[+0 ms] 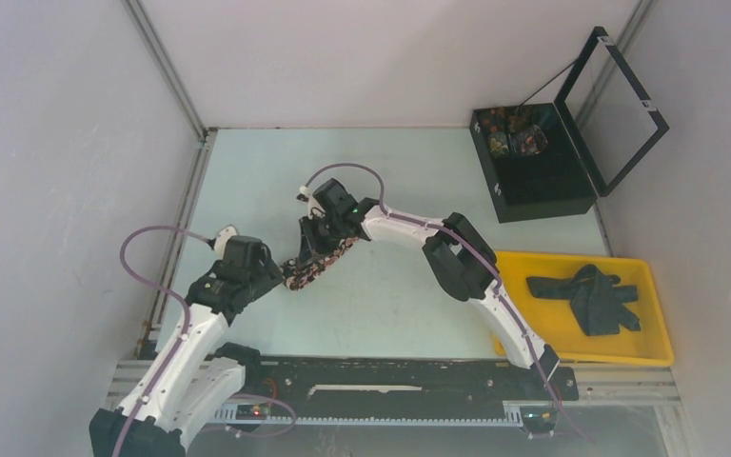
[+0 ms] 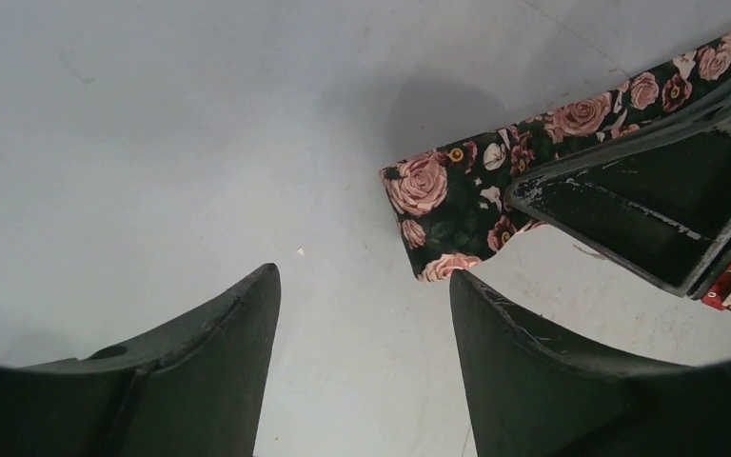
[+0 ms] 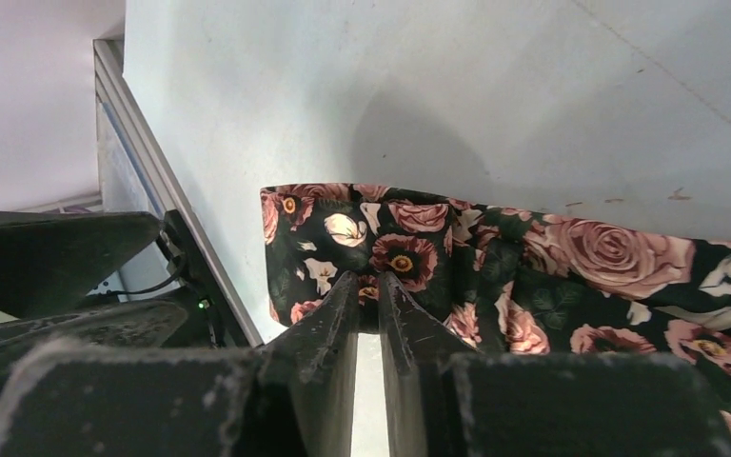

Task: Roll the ties
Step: Roll the tie at the center of the board.

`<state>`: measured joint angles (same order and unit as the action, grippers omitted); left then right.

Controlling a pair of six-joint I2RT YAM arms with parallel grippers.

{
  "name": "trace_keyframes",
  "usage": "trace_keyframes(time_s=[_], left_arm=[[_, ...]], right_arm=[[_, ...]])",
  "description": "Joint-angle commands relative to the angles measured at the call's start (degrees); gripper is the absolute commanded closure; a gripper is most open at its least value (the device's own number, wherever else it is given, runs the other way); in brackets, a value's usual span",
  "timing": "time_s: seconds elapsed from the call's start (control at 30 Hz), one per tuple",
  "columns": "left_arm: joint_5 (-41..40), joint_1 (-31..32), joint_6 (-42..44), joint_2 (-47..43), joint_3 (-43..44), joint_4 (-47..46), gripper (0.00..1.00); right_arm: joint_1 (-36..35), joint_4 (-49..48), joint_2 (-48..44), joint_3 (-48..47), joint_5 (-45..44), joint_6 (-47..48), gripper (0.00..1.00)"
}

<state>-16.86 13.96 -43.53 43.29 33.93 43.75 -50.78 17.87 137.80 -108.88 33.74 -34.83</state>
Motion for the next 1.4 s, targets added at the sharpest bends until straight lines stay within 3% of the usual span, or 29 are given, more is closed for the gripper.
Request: trace_keyframes(time_s=[0.0,0.4,0.77,1.37], left_arm=[[2.24,-0.38,-0.47,1.21,-2.28,-9.65,0.28],[2.20,-0.31,0.02,4.74,-6.36,-19.20,0.34],[2.36,-0.35,0.20,6.87,-7.40,-20.76,0.37],[2.01,-0.49,-3.19,3.18,-12.73,-23.29,0.35]], right_arm=[[0.39,0.07,0.19,0.09,-2.32,2.93,0.81],[0.44,1.57,0.41,-0.34,-3.76,4.88,0.69],[0.14,2.68,0.54,-0.04,-4.59,6.25,0.61],[-2.53,0.83,2.78,-1.60,-1.12,3.20,0.65]])
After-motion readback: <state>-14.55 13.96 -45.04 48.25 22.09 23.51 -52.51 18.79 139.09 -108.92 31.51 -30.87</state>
